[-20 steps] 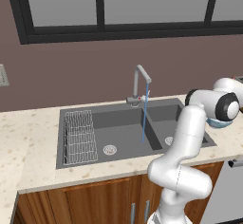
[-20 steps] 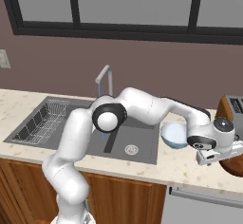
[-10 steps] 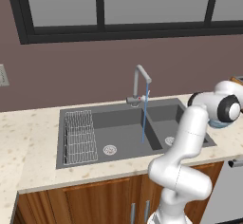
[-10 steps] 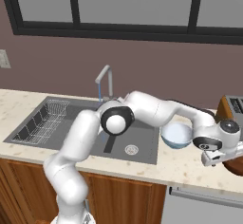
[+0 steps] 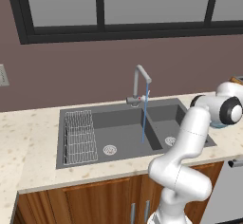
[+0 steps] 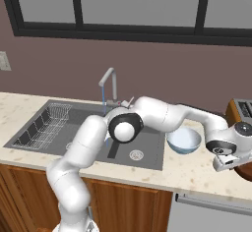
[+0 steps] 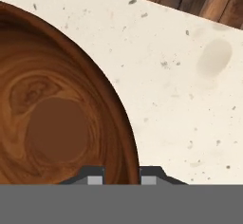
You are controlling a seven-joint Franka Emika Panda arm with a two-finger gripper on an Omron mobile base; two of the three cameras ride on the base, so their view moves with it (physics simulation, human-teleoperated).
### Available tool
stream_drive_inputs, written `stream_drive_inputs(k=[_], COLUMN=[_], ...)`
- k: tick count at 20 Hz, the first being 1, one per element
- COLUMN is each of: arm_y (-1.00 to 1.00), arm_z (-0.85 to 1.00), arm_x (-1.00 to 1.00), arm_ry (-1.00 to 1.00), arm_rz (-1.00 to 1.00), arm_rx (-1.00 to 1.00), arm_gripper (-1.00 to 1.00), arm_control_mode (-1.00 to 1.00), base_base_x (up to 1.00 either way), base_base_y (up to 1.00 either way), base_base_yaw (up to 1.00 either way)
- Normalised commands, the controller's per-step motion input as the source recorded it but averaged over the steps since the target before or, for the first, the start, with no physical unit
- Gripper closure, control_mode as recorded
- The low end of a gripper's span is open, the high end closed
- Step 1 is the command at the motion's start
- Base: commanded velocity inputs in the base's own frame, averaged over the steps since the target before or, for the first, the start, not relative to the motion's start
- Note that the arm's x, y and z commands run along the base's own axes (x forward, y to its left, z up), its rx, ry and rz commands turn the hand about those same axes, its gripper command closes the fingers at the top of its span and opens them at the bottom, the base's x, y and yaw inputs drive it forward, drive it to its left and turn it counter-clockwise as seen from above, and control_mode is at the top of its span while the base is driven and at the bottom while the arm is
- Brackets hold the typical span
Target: Rinse each bowl for a few seconds and place them down in the sink or on the counter.
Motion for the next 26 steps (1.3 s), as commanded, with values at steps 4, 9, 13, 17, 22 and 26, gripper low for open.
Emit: stream_drive_inputs(k=[4, 9, 13, 17, 22, 26], arm_y=[0.06, 0.35, 0.5, 0.39, 0.4, 0.36], arm_z=[-0.03, -0.01, 0.0, 0.15, 0.22, 0.42], arm_x=[-0.09, -0.28, -0.25, -0.19, -0.14, -0.18], arm_ry=[-0.01, -0.09, -0.12, -0.17, -0.14, -0.06], arm_rz=[0.0, 0.01, 0.01, 0.02, 0.05, 0.06], arm_rx=[0.0, -0.05, -0.09, -0.14, -0.14, -0.14], arm_gripper=[1.0, 1.0, 1.0, 1.0, 1.0, 1.0], arm_control_mode=[-1.0, -1.0, -1.0, -1.0, -1.0, -1.0], base_base_x=[0.0, 0.0, 0.0, 0.0, 0.0, 0.0], base_base_y=[0.0, 0.0, 0.0, 0.0, 0.0, 0.0], base_base_yaw=[0.0, 0.0, 0.0, 0.0, 0.0, 0.0])
